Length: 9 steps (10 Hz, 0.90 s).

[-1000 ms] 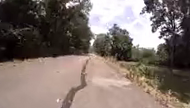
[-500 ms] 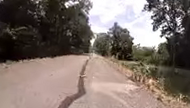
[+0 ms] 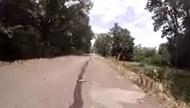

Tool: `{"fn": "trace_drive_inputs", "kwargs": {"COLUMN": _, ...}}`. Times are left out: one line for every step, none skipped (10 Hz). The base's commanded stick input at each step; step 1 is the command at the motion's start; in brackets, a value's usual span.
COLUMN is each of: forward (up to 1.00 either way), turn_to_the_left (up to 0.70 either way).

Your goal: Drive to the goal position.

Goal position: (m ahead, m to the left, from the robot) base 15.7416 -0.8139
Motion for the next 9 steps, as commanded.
{"fn": "trace_drive_inputs", "kwargs": {"forward": 0.70, "turn_to_the_left": 0.00}}
{"fn": "trace_drive_inputs", "kwargs": {"forward": 0.70, "turn_to_the_left": 0.00}}
{"fn": "trace_drive_inputs", "kwargs": {"forward": 0.70, "turn_to_the_left": 0.00}}
{"fn": "trace_drive_inputs", "kwargs": {"forward": 0.70, "turn_to_the_left": 0.00}}
{"fn": "trace_drive_inputs", "kwargs": {"forward": 0.70, "turn_to_the_left": 0.00}}
{"fn": "trace_drive_inputs", "kwargs": {"forward": 0.70, "turn_to_the_left": 0.00}}
{"fn": "trace_drive_inputs", "kwargs": {"forward": 0.70, "turn_to_the_left": 0.00}}
{"fn": "trace_drive_inputs", "kwargs": {"forward": 0.70, "turn_to_the_left": 0.00}}
{"fn": "trace_drive_inputs", "kwargs": {"forward": 0.70, "turn_to_the_left": 0.00}}
